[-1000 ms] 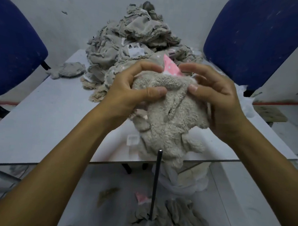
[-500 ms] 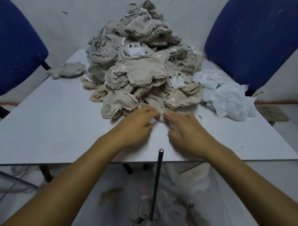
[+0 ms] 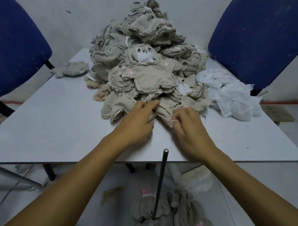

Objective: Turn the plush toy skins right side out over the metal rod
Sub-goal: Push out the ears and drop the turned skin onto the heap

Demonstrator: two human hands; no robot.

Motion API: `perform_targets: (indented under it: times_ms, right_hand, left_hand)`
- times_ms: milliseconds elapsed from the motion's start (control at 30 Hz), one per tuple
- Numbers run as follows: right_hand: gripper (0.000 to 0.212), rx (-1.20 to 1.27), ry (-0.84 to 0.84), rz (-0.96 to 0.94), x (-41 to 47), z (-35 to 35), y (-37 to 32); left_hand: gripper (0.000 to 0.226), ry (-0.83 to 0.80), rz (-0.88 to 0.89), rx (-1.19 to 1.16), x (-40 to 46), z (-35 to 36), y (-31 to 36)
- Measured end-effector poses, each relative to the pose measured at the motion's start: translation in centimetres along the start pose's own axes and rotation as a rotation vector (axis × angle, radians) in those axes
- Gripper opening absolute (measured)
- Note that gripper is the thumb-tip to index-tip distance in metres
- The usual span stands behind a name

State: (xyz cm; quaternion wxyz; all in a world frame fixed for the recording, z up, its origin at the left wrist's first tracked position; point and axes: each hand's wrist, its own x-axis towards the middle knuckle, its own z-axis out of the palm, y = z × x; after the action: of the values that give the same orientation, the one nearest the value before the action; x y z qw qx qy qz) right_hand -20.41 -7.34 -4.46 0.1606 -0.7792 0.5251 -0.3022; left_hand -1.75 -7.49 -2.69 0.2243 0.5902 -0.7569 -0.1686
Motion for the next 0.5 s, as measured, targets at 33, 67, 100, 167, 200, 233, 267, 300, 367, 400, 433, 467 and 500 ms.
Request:
perform_targets:
  times_ms: [33,67,100,167,200,233,267,300,367,400,433,467,500]
  right_hand:
    - [0.011,0.159,0.051,0.068,0.2,-0.2,-0.2]
    - [0.014,0.382,0.107,0.178,0.4,-0.6,-0.5]
    - [0.017,0.671,0.147,0.301,0.7,-1.0,-1.0]
    - [0.023,1.233,0.119,0.488,1.3,-1.7,-1.7]
    - [0.024,1.422,0.071,0.531,1.4,-1.9,-1.7]
    - [0.025,1.527,0.028,0.555,1.5,-2.1,-1.6]
    - [0.026,1.572,-0.007,0.565,1.6,-2.2,-1.6]
    - [0.027,1.591,-0.029,0.58,1.6,-2.2,-1.5]
    - [0.029,1.629,-0.052,0.643,1.6,-1.9,-1.3]
    - [0.032,1.646,-0.078,0.693,1.6,-1.7,-1.1]
    - [0.038,1.652,-0.121,0.735,1.4,-1.6,-0.9]
    - [0.048,1.645,-0.177,0.741,1.3,-1.5,-0.8]
    - [0.057,1.637,-0.238,0.714,1.2,-1.4,-0.7]
  left_hand:
    - [0.067,0.004,-0.008,-0.033,0.1,0.0,0.1]
    - [0.069,0.006,-0.015,-0.072,0.1,-0.2,0.2]
    - [0.071,0.007,-0.011,-0.116,0.1,-0.4,0.4]
    - [0.073,0.023,0.043,-0.242,0.1,-1.0,1.0]
    - [0.072,0.046,0.062,-0.35,0.0,-1.2,1.4]
    - [0.069,0.077,0.054,-0.495,-0.1,-1.4,1.8]
    - [0.067,0.108,0.005,-0.671,-0.1,-1.6,2.2]
    - [0.065,0.129,-0.075,-0.854,0.1,-1.7,2.5]
    - [0.063,0.13,-0.205,-1.102,0.3,-2.0,2.6]
    - [0.065,0.091,-0.237,-1.157,0.4,-2.1,2.7]
    - [0.069,0.025,-0.251,-1.188,0.4,-2.1,2.8]
    - [0.073,-0.043,-0.254,-1.185,0.2,-2.0,3.0]
    - [0.073,-0.101,-0.236,-1.161,0.0,-1.7,3.2]
